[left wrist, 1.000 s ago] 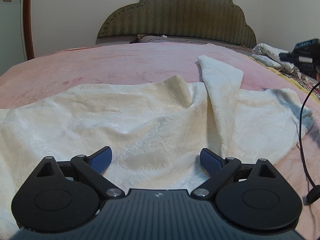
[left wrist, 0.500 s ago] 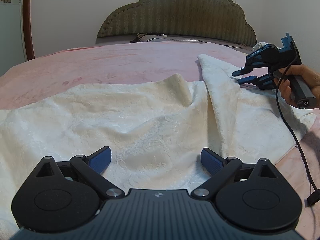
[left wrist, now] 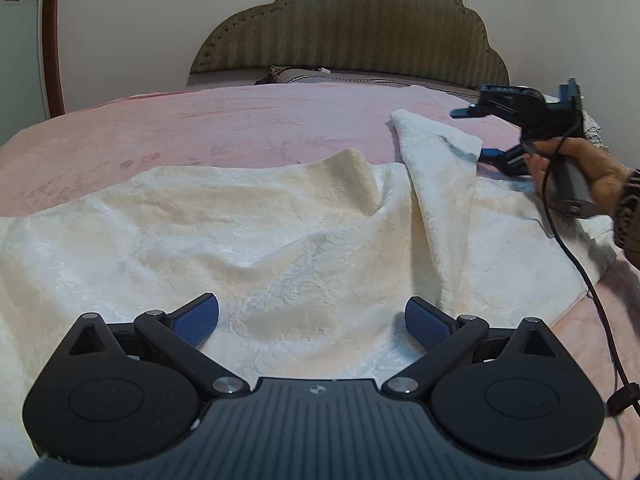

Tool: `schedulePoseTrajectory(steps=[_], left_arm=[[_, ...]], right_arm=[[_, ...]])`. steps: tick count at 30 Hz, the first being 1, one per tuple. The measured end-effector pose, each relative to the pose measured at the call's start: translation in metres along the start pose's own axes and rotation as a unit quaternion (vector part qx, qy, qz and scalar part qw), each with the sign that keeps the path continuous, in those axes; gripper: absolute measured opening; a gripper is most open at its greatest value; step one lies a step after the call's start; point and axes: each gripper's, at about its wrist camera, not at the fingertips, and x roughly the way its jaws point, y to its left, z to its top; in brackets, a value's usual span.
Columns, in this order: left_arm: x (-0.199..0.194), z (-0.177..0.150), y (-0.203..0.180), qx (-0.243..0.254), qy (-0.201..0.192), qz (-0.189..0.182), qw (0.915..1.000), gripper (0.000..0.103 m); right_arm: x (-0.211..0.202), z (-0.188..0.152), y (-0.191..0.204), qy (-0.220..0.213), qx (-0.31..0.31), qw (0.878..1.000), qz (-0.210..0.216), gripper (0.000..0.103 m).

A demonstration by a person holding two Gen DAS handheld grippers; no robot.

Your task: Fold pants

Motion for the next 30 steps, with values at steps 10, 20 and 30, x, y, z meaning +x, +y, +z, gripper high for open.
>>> schedulePoseTrajectory(steps=[10,20,30], left_arm=[[-0.003,0.000,0.003,-0.012,-0.010,-0.009,0.9998,0.099],[-0.038,0.026,-0.058,0.143,-0.108,-0.041,0.9829,0.098],[0.007,0.011,-0.130,0.273,-0.083,-0.029,0.9579,0.052]], right_arm=[[0.037,0.019,0.005,-0.026,-0.027,0.999,-0.017,0.006],[-0.118,0.020,0.050,-0.117,-0.076,0.988,0.067,0.006],[-0.176,0.009,0.044,-0.138,-0.075,0.986,0.056,0.006]])
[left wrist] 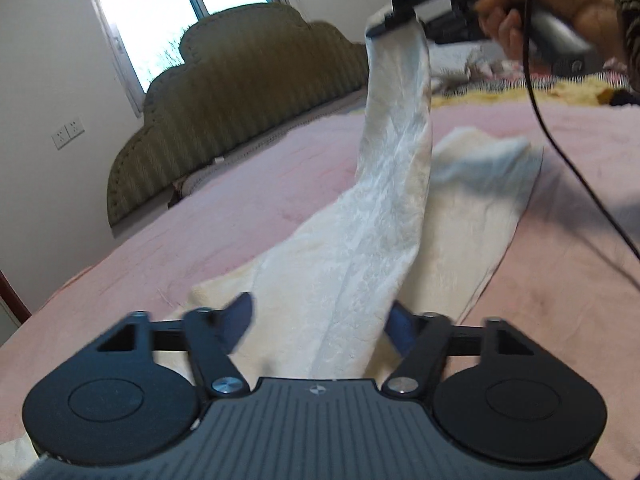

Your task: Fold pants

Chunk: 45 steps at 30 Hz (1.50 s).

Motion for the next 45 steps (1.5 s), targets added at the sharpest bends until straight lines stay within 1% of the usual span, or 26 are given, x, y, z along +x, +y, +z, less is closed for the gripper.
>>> schedulePoseTrajectory(steps=[1,2,3,4,5,7,10,13,14,15,16,17,18,19,21,23,24,26,29,32,35,38,41,42,44,45], left_arm=[[0.007,-0.001,0.003,-0.013,0.015,-0.012,0.9997,0.038],[0.013,-0.002,0.007,-0.031,0.030,-0.028,0.9987,0.032],[0.019,-0.005,0.014,-0.057,0.045,-0.046,0.9963,0.021],[0.021,-0.007,0.021,-0.078,0.052,-0.060,0.9938,0.012],[0.021,-0.009,0.027,-0.094,0.052,-0.067,0.9920,0.010],[0.019,-0.009,0.035,-0.109,0.040,-0.073,0.9906,0.004],[0.019,-0.004,0.047,-0.130,0.023,-0.066,0.9891,0.004],[0.019,0.007,0.064,-0.173,0.000,-0.036,0.9843,0.004],[0.014,0.012,0.068,-0.191,-0.014,-0.026,0.9811,0.004],[0.007,0.014,0.074,-0.208,-0.031,-0.021,0.9774,0.004],[0.003,0.015,0.076,-0.212,-0.040,-0.019,0.9762,0.004],[0.001,0.017,0.074,-0.205,-0.043,-0.022,0.9777,0.004],[0.002,0.017,0.069,-0.186,-0.034,-0.036,0.9813,0.004],[0.002,0.015,0.061,-0.170,-0.022,-0.056,0.9835,0.005],[0.005,0.007,0.044,-0.147,0.000,-0.094,0.9847,0.007],[0.009,-0.004,0.027,-0.115,0.010,-0.102,0.9880,0.007],[0.011,-0.006,0.024,-0.108,0.014,-0.103,0.9887,0.007],[0.014,-0.010,0.027,-0.115,0.018,-0.110,0.9871,0.007],[0.011,-0.008,0.036,-0.119,0.010,-0.121,0.9854,0.007],[0.007,-0.012,0.034,-0.091,0.006,-0.127,0.9876,0.007],[0.015,-0.017,0.025,-0.063,0.022,-0.130,0.9892,0.007],[0.018,-0.022,0.023,-0.052,0.023,-0.128,0.9901,0.007],[0.023,-0.023,0.028,-0.060,0.030,-0.135,0.9885,0.008],[0.023,-0.023,0.027,-0.060,0.031,-0.135,0.9885,0.010],[0.022,-0.023,0.027,-0.057,0.029,-0.129,0.9895,0.020],[0.020,-0.025,0.022,-0.053,0.027,-0.127,0.9901,0.021]], right_arm=[[-0.004,-0.001,-0.003,0.002,0.003,1.000,-0.001,0.006],[-0.005,-0.002,-0.006,0.002,0.004,1.000,-0.003,0.006],[-0.006,-0.004,-0.008,0.001,0.004,1.000,-0.005,0.006],[-0.006,-0.004,-0.009,0.001,0.004,1.000,-0.007,0.006],[-0.006,-0.005,-0.011,0.001,0.002,1.000,-0.010,0.006],[-0.006,-0.006,-0.012,0.002,-0.007,1.000,-0.019,0.006],[-0.002,-0.006,-0.018,0.008,-0.012,0.999,-0.037,0.006],[0.012,0.000,-0.026,0.019,0.001,0.998,-0.052,0.006],[0.015,0.003,-0.024,0.013,-0.002,0.999,-0.050,0.006],[0.014,0.006,-0.019,0.002,-0.009,0.999,-0.037,0.006],[0.010,0.009,-0.013,-0.016,-0.021,1.000,-0.012,0.006],[0.005,0.009,-0.006,-0.032,-0.038,0.999,0.003,0.006],[-0.002,0.008,0.000,-0.044,-0.061,0.997,0.007,0.006],[-0.007,0.006,-0.001,-0.043,-0.069,0.997,-0.007,0.006],[-0.016,-0.004,-0.020,-0.024,-0.058,0.996,-0.061,0.006],[-0.026,-0.020,-0.048,-0.002,-0.034,0.992,-0.117,0.007],[-0.032,-0.029,-0.061,0.005,-0.020,0.990,-0.137,0.007],[-0.042,-0.046,-0.078,0.012,0.003,0.987,-0.159,0.006],[-0.057,-0.059,-0.085,-0.002,0.021,0.986,-0.162,0.006],[-0.070,-0.066,-0.083,-0.011,0.012,0.986,-0.167,0.006],[-0.074,-0.072,-0.090,-0.002,0.013,0.983,-0.181,0.007],[-0.071,-0.079,-0.100,0.011,0.023,0.980,-0.199,0.007],[-0.066,-0.083,-0.102,0.030,-0.001,0.976,-0.215,0.008],[-0.064,-0.083,-0.101,0.035,-0.004,0.976,-0.215,0.009],[-0.064,-0.080,-0.099,0.042,-0.001,0.975,-0.219,0.011],[-0.065,-0.078,-0.097,0.041,-0.004,0.974,-0.222,0.013]])
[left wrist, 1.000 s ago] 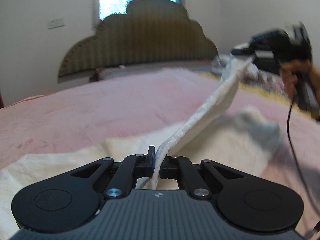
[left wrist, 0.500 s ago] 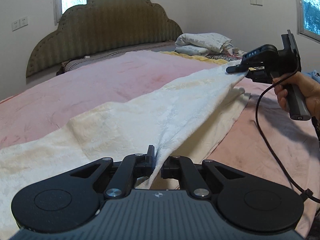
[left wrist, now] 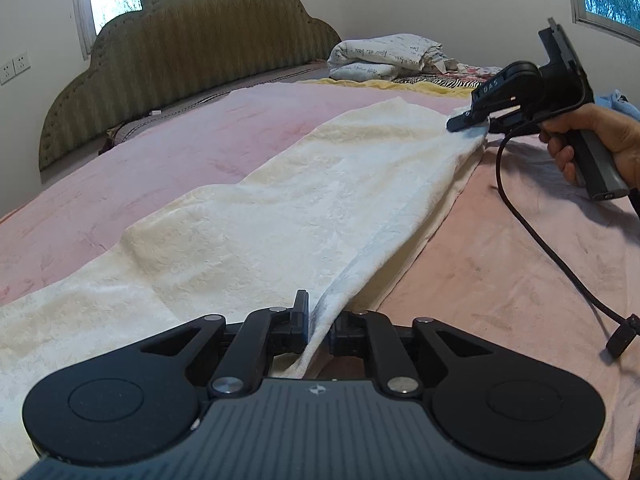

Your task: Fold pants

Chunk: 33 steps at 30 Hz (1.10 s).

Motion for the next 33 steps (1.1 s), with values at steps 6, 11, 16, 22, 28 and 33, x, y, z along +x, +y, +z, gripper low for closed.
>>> schedulePoseTrajectory(steps=[6,11,16,22,28,33], left_arm=[[-0.001,-0.001,-0.006,0.016,-0.003,0.027,0.9995,0.036],[-0.015,0.007,0.004,-0.015,-0.005,0.011,0.9998,0.060],[-0.043,0.018,0.017,-0.018,-0.053,0.026,0.9981,0.077],[-0.042,0.035,0.079,-0.075,-0.036,0.091,0.9924,0.080],[-0.024,0.037,0.112,-0.041,0.005,0.102,0.9940,0.080],[-0.016,0.037,0.128,0.033,0.011,0.074,0.9966,0.078]], right_arm=[[-0.038,0.004,0.020,-0.110,-0.055,0.982,-0.146,0.073],[-0.031,0.003,0.088,-0.115,-0.210,0.954,-0.180,0.101],[0.012,-0.028,0.163,0.013,-0.337,0.940,-0.056,0.103],[0.035,-0.039,0.181,0.096,-0.364,0.926,-0.020,0.103],[0.026,-0.048,0.222,0.122,-0.384,0.913,0.065,0.103],[0.041,-0.093,0.268,0.136,-0.457,0.875,0.088,0.103]])
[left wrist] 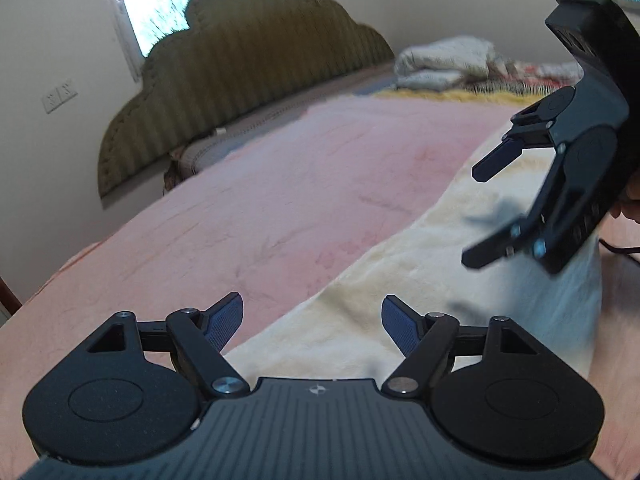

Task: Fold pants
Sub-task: 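Lay the pant leg over the pants and open both tools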

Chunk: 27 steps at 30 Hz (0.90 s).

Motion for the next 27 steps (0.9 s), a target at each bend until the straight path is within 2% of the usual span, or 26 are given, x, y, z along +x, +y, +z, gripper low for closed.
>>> schedulePoseTrajectory(steps=[3,4,6,7,9,10,11,12,13,15,17,18,20,22,24,25,27], left_arm=[[0.005,-0.010,0.002,0.000,0.020,-0.050,0.9986,0.080],[0.012,-0.013,0.000,0.004,0.031,-0.051,0.9982,0.081],[0.041,-0.020,-0.006,0.023,0.061,-0.007,0.9978,0.079],[0.057,-0.021,-0.006,0.029,0.070,0.019,0.9970,0.077],[0.079,-0.023,0.010,-0.008,0.044,0.058,0.9973,0.084],[0.087,-0.021,0.018,-0.032,0.051,0.067,0.9960,0.084],[0.090,-0.016,0.028,-0.063,0.057,0.071,0.9939,0.083],[0.086,-0.013,0.032,-0.077,0.058,0.089,0.9914,0.077],[0.080,-0.010,0.033,-0.074,0.055,0.104,0.9903,0.074],[0.058,-0.008,0.026,-0.049,0.039,0.125,0.9902,0.079],[0.036,-0.008,0.017,-0.044,0.022,0.109,0.9929,0.089],[0.025,-0.008,0.011,-0.049,0.017,0.085,0.9950,0.094],[0.012,-0.009,-0.004,-0.065,0.012,0.034,0.9972,0.095],[0.009,-0.008,-0.019,-0.086,0.012,-0.012,0.9962,0.095],[0.015,-0.006,-0.035,-0.106,0.018,-0.044,0.9933,0.095],[0.020,-0.007,-0.043,-0.112,0.022,-0.054,0.9921,0.095],[0.034,-0.011,-0.054,-0.111,0.040,-0.043,0.9921,0.095]], right_arm=[[0.017,-0.009,0.022,0.037,-0.041,0.998,-0.001,0.103],[0.025,-0.013,0.025,0.053,-0.049,0.997,-0.003,0.103],[0.044,-0.017,0.024,0.076,-0.059,0.995,-0.034,0.103],[0.051,-0.015,0.017,0.069,-0.046,0.996,-0.033,0.103],[0.071,-0.003,-0.001,0.062,-0.001,0.998,-0.026,0.103],[0.082,0.003,-0.011,0.053,0.021,0.998,-0.030,0.103],[0.091,0.009,-0.020,0.051,0.042,0.997,-0.029,0.103],[0.096,0.013,-0.030,0.053,0.071,0.996,-0.015,0.103],[0.095,0.017,-0.037,0.051,0.096,0.994,-0.020,0.103],[0.070,0.018,-0.043,0.019,0.098,0.994,-0.051,0.103],[0.036,0.009,-0.053,-0.005,0.100,0.993,-0.060,0.103],[0.019,0.001,-0.062,-0.007,0.104,0.993,-0.058,0.103],[-0.005,-0.019,-0.080,0.014,0.113,0.992,-0.049,0.103],[-0.014,-0.037,-0.100,0.053,0.114,0.991,-0.036,0.103],[-0.013,-0.050,-0.113,0.083,0.109,0.990,-0.046,0.103],[-0.008,-0.054,-0.119,0.099,0.107,0.988,-0.046,0.103],[0.006,-0.058,-0.130,0.107,0.115,0.987,-0.022,0.103]])
